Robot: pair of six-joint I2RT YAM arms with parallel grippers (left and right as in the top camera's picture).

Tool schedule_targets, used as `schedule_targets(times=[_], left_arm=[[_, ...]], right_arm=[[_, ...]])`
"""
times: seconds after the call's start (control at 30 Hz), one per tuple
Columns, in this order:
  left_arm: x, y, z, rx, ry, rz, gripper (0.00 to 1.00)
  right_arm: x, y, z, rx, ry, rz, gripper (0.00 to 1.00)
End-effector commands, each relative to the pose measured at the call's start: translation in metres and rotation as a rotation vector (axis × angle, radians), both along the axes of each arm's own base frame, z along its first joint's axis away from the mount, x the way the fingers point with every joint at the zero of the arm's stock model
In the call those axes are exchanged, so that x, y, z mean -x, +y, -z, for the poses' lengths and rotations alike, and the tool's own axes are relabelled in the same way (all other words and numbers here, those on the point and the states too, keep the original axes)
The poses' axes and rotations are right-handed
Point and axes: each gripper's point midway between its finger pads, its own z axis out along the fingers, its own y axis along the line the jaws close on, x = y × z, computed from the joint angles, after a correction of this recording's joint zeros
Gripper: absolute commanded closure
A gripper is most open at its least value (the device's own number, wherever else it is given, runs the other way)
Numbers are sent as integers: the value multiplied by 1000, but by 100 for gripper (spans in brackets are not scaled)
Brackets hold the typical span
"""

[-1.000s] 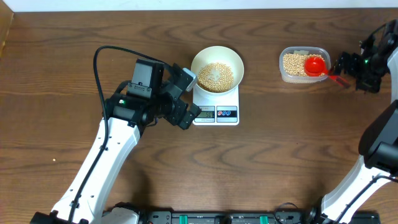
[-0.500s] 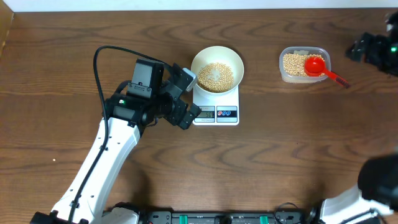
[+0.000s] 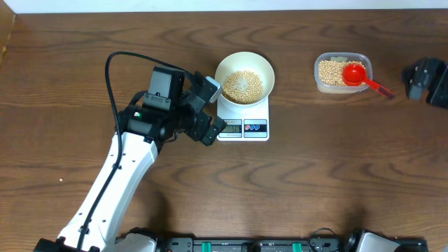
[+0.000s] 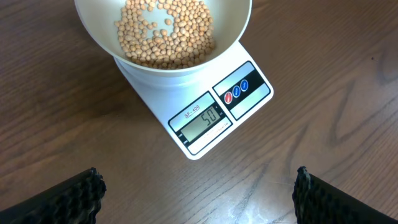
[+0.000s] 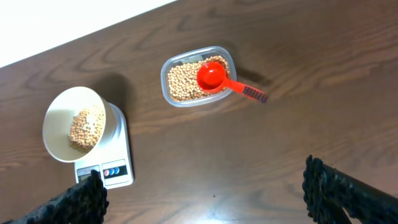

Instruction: Scoop item into bowl and weigh 50g on scale

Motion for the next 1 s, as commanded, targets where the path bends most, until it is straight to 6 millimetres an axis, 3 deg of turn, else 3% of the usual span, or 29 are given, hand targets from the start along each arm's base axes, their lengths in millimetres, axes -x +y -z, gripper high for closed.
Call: schedule_targets(times=[0.0, 0.17, 0.57, 0.7, 0.83, 0.97], left_arm=[[0, 0, 0, 3, 4, -4, 1], [0, 0, 0, 3, 4, -4, 1], [0, 0, 0, 3, 4, -4, 1], [0, 0, 0, 3, 4, -4, 1], [0, 0, 0, 3, 4, -4, 1], [0, 0, 0, 3, 4, -4, 1]], right_arm=[[17, 10, -5, -12, 9, -7, 1], [30, 15, 0, -27, 50, -7, 1], [29, 12, 2, -15, 49, -4, 1], [17, 6, -9, 62, -53, 4, 1], [6, 13, -16, 163, -221, -18, 1], [6, 22, -2, 231, -364, -48, 1]])
